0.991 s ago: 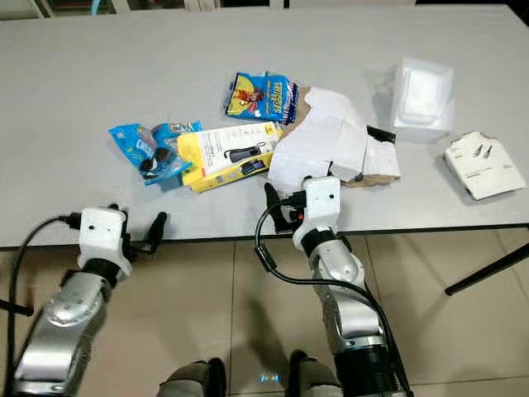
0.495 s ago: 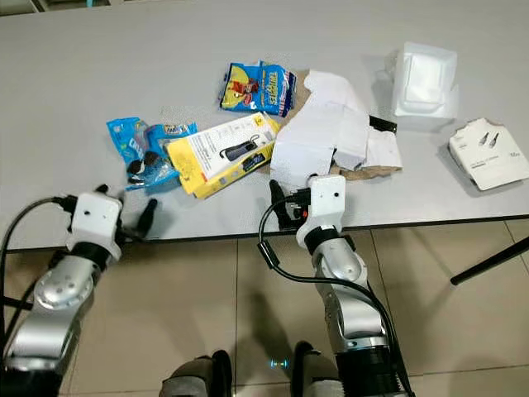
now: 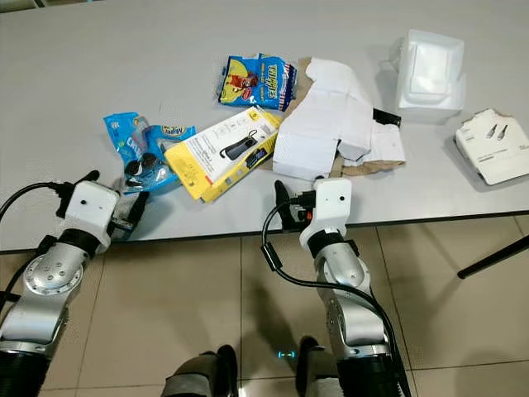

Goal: Picking trash to rubbish bin

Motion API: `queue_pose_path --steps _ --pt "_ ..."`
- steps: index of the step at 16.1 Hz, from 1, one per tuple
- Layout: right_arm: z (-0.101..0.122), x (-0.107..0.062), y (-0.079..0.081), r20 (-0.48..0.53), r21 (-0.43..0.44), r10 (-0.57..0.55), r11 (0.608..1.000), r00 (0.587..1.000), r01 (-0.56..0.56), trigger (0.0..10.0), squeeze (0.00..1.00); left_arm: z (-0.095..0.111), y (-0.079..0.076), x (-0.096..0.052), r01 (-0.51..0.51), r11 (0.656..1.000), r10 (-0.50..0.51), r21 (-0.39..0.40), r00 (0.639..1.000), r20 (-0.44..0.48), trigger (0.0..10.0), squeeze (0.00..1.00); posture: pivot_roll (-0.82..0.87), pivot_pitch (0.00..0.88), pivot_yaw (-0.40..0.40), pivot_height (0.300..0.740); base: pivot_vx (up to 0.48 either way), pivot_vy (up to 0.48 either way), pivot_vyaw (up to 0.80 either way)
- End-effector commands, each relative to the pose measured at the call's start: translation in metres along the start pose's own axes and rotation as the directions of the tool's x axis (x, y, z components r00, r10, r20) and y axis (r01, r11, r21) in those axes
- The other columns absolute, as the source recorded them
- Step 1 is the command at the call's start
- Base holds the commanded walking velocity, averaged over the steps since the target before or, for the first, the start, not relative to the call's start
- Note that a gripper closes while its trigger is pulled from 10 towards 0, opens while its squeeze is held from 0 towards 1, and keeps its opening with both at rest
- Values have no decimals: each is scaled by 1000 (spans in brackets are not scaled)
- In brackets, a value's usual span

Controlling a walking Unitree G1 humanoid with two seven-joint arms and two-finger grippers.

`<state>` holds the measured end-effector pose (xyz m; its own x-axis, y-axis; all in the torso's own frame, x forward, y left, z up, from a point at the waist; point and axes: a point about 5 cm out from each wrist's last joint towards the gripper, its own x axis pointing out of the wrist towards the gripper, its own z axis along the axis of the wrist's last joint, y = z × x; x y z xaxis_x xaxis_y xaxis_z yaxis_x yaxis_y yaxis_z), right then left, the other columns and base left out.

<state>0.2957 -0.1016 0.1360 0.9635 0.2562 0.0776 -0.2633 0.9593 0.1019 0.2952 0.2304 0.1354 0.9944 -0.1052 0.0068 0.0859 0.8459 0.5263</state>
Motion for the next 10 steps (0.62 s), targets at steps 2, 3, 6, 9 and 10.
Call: queue_pose_path --steps 2,3,6,9,10 --pt "-6 -6 3 -32 10 -6 1000 999 6 10000 0 -9 -4 -4 72 996 -71 53 997 -22 10000 0 47 296 100 740 0 0 0" --pt "-6 -6 4 -32 10 -7 1000 999 7 10000 0 -10 -5 -3 89 994 -88 59 996 -19 10000 0 47 296 100 740 0 0 0" --pt "-5 -7 4 -31 8 -11 1000 999 11 10000 0 -7 -5 4 105 990 -106 94 994 5 10000 0 37 300 100 740 0 0 0" --pt "-5 -8 2 -30 4 -17 1000 999 17 10000 0 -3 -4 14 82 993 -85 88 996 33 10000 0 28 297 100 740 0 0 0" --pt "-4 -7 2 -29 3 -18 1000 999 18 10000 0 -2 -6 17 88 993 -91 77 995 39 10000 0 28 297 100 740 0 0 0"
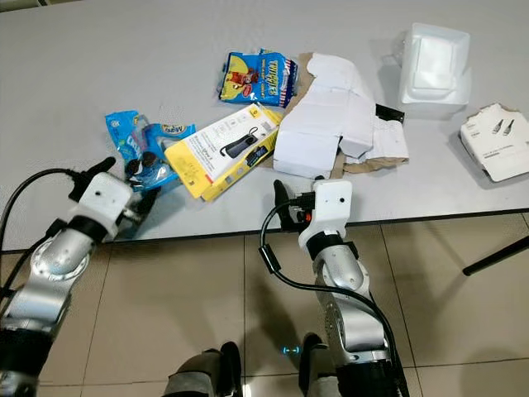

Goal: Picking trash to rubbish bin

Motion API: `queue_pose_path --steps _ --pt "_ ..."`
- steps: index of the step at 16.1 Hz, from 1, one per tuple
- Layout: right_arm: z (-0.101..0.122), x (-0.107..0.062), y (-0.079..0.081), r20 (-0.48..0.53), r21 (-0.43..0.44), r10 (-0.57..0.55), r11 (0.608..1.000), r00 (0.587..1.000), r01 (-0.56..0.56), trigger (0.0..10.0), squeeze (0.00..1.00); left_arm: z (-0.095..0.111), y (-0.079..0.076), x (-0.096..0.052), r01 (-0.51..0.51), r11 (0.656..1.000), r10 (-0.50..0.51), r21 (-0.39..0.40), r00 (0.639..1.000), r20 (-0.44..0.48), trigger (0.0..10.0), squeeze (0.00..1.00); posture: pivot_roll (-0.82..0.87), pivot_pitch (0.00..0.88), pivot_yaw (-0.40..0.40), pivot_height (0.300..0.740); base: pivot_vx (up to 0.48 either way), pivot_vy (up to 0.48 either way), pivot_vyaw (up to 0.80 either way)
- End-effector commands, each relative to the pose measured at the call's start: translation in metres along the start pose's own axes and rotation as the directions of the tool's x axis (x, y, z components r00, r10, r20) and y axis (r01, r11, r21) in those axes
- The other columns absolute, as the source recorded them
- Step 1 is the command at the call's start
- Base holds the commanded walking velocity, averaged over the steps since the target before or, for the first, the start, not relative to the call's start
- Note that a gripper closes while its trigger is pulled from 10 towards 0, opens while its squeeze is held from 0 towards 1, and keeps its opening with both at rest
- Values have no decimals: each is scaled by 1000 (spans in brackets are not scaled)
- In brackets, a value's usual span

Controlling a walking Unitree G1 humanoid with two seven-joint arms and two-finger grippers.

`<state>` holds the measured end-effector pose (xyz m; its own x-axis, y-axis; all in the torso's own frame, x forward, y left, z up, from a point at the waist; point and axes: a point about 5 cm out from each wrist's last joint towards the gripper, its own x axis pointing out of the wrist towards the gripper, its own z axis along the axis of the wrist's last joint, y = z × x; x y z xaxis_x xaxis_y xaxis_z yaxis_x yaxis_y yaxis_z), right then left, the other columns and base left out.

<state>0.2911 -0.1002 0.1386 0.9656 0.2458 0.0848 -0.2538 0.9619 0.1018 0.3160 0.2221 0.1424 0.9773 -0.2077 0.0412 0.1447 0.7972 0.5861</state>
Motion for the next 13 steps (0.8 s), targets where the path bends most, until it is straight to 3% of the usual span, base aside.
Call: queue_pose_path --steps 1,7,8,9,13 --pt "-6 -3 -1 -36 4 -9 1000 999 10 10000 0 -8 -9 -2 47 999 -47 -14 999 -27 10000 0 28 297 100 740 0 0 0" --pt "4 -2 0 -12 4 -3 1000 1000 3 10000 0 -8 -9 12 30 999 -30 15 1000 8 10000 0 8 292 91 740 0 0 0" --pt "10 -1 -1 3 5 2 1000 1000 -2 10000 0 -7 -7 13 15 1000 -15 5 1000 26 2196 0 -8 287 85 740 0 0 0" --pt "11 0 -1 6 4 3 1000 1000 -3 10000 0 -6 -6 13 10 1000 -10 5 999 31 0 0 -14 281 82 740 0 0 0" --pt "10 1 -2 1 -1 4 1000 1000 -4 10000 0 -8 -6 15 -4 1000 5 -19 999 46 0 0 -15 269 76 740 0 0 0"
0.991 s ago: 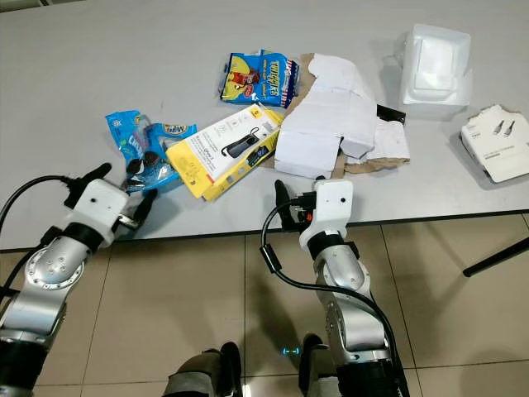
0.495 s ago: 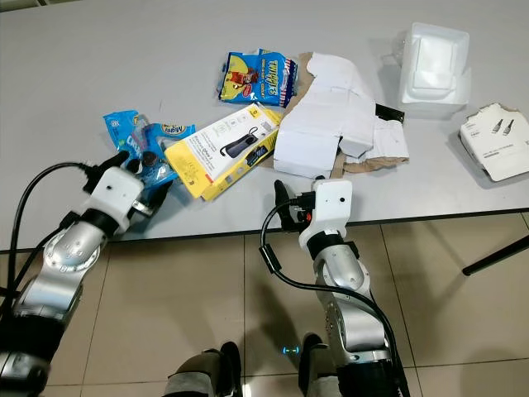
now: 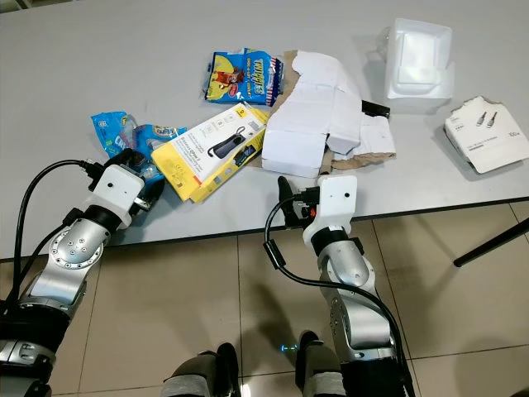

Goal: Picking trash to rubbish bin

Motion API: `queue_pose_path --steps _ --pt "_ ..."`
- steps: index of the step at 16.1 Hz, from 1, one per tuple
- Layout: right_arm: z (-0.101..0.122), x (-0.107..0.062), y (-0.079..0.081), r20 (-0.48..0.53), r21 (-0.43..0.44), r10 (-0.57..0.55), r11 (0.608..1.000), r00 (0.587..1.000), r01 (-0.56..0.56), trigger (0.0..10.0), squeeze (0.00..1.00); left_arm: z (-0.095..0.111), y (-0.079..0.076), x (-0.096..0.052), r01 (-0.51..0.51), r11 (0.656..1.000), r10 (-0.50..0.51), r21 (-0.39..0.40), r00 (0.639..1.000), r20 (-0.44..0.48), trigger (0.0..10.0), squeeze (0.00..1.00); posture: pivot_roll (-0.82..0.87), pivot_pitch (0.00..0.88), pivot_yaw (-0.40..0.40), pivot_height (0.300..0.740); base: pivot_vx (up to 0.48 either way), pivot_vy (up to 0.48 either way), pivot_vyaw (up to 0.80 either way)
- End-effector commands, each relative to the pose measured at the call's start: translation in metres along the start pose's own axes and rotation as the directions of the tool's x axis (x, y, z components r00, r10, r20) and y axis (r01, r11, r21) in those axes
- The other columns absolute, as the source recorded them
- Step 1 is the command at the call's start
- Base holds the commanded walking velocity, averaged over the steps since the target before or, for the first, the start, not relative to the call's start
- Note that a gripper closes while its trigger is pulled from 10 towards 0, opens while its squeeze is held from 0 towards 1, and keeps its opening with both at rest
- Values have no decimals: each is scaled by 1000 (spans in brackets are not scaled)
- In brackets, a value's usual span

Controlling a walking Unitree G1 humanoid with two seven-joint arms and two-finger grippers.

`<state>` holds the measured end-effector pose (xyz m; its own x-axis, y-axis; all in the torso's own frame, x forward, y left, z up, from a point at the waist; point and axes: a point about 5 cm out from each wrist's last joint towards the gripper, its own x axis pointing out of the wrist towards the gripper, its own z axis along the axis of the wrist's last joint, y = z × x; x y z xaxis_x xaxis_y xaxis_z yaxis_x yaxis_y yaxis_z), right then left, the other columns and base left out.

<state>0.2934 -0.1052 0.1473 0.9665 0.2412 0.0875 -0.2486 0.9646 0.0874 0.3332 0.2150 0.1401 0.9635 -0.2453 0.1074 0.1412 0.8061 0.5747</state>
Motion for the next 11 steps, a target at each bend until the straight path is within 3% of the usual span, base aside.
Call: queue_pose_path --steps 1,8,11 --pt "1 0 2 -4 13 10 1000 1000 -10 10000 0 -8 0 -3 -8 1000 8 -9 1000 -28 0 0 -15 267 75 740 0 0 0" --pt "1 2 1 -6 7 14 1000 1000 -14 10000 0 -9 2 -3 -31 999 30 -24 999 -19 0 0 -16 260 66 740 0 0 0" --pt "2 6 1 -1 4 22 1000 1000 -22 10000 0 -6 8 -3 -85 996 85 -20 996 -6 0 0 -17 250 53 740 0 0 0"
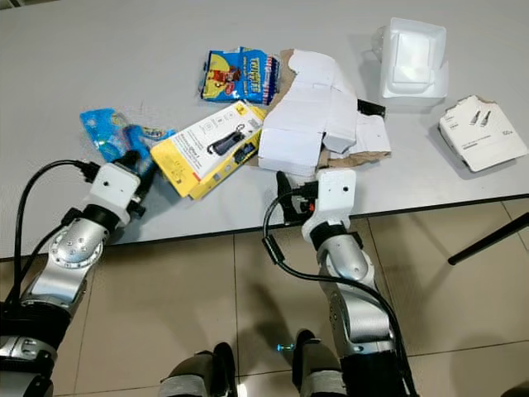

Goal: Picking trash to rubbish bin

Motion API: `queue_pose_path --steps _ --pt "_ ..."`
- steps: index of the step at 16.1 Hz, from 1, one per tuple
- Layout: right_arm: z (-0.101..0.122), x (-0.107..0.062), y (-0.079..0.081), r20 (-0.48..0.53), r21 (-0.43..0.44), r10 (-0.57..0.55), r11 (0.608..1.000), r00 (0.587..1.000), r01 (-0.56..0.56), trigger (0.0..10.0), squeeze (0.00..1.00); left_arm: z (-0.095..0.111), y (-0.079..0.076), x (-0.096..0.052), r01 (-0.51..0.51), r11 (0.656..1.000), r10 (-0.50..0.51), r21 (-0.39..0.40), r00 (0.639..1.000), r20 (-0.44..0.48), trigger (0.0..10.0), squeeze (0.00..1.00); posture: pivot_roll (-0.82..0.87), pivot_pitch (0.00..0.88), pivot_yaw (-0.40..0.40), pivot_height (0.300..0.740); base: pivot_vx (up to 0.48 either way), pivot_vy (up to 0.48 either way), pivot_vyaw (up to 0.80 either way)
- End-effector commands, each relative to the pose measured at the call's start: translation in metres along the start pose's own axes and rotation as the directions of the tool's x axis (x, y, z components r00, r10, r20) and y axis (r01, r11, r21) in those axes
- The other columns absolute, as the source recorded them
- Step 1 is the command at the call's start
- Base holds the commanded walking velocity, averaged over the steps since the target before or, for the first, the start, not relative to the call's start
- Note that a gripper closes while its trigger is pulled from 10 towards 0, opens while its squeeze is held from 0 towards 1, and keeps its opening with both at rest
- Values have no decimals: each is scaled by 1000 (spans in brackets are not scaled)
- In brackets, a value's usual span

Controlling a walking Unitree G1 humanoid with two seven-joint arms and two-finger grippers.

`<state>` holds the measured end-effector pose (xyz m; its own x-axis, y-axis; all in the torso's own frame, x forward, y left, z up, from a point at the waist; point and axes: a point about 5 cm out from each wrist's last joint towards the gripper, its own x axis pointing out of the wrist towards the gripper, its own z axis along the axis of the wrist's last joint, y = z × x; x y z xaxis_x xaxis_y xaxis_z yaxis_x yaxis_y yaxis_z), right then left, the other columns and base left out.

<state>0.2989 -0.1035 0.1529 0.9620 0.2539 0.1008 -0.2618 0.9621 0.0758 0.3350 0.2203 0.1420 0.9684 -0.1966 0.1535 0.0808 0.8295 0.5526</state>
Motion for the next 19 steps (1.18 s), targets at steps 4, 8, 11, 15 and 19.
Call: queue_pose_path --steps 4,8,11,15,19 --pt "0 5 -1 -3 6 18 1000 1000 -18 10000 0 -1 18 -9 -148 988 148 36 989 10 0 0 -18 227 40 740 0 0 0" --pt "5 14 -3 19 -6 28 1000 999 -28 10000 0 11 36 -16 -290 956 286 45 955 77 0 0 -11 186 25 740 0 0 0" --pt "11 23 -5 43 -22 40 999 998 -39 10000 0 21 40 -29 -379 924 381 -37 920 93 0 0 -2 157 17 740 0 0 0" --pt "11 28 -9 44 -41 51 998 998 -50 10000 0 27 13 -54 -389 865 409 -319 912 -3 0 0 22 142 0 740 0 0 0" --pt "8 29 -10 39 -53 63 997 997 -61 10000 0 39 -27 -72 -308 816 317 -489 946 -67 0 0 32 147 -4 740 0 0 0"
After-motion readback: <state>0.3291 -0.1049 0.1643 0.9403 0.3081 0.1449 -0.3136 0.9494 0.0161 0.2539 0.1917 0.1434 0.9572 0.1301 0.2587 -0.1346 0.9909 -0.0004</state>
